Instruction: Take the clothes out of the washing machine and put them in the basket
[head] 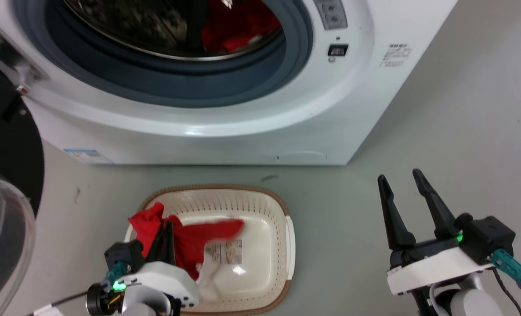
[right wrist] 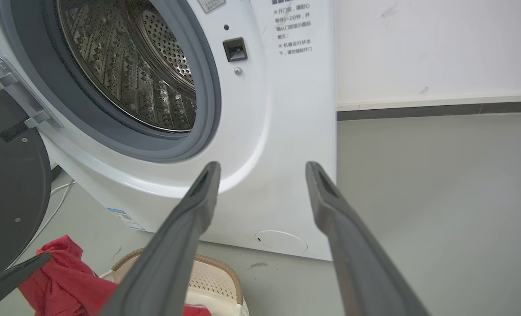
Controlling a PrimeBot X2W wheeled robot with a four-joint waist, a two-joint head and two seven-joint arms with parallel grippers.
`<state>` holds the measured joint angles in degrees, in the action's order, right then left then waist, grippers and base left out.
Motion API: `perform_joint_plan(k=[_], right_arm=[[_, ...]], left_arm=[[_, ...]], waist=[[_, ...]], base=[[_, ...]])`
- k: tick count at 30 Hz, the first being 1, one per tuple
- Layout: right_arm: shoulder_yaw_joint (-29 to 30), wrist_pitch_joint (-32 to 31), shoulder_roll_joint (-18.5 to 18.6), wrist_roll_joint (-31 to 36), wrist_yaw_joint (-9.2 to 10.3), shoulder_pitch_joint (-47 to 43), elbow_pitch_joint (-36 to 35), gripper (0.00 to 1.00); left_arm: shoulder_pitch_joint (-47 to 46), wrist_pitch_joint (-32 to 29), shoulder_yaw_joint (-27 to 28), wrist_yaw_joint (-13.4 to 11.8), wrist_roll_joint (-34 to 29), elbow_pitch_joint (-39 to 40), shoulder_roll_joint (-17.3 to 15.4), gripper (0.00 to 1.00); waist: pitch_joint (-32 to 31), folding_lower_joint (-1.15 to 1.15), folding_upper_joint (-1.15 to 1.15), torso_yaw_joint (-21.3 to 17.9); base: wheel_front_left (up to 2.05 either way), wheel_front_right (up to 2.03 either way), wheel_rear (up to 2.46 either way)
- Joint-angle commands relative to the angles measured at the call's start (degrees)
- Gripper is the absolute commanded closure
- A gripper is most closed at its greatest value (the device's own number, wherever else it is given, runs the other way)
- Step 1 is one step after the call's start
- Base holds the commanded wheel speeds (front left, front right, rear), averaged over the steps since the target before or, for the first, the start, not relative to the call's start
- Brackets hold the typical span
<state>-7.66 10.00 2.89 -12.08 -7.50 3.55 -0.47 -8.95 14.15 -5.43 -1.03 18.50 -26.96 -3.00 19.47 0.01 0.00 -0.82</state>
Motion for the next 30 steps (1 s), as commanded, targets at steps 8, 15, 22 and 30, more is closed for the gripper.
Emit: perform_joint_plan(k=[8, 15, 22, 30], right_arm=[[-1.9, 1.0, 0.0, 1.0, 0.02, 7.2, 0.1, 0.00], [-2.8, 2.7, -0.1, -0.1, 0.02, 11.0, 2.1, 0.00], [-3.7, 4.0, 0.0, -1.0, 0.02, 13.2, 4.6, 0.00], [-1.2, 4.8, 0.0, 1.5, 0.02, 11.9, 7.4, 0.00]], left_arm=[[-14.0, 1.1, 2.3, 0.1, 1.2, -17.2, 0.0, 1.00], [-21.4, 1.1, 5.2, 0.0, 0.5, -28.5, -0.8, 1.00], [-25.0, 1.1, 7.3, -1.5, 1.3, -38.1, -2.0, 1.00], [-22.3, 1.1, 7.9, -0.5, 0.8, -38.0, -1.4, 0.00]], waist=[[14.3, -0.01, 0.00, -4.3], [20.6, -0.01, 0.00, -7.0], [23.3, -0.01, 0.00, -9.0], [17.0, -0.01, 0.00, -7.1]], base=[[0.00, 0.00, 0.00], [0.00, 0.00, 0.00], [0.00, 0.00, 0.00], [0.00, 0.00, 0.00]])
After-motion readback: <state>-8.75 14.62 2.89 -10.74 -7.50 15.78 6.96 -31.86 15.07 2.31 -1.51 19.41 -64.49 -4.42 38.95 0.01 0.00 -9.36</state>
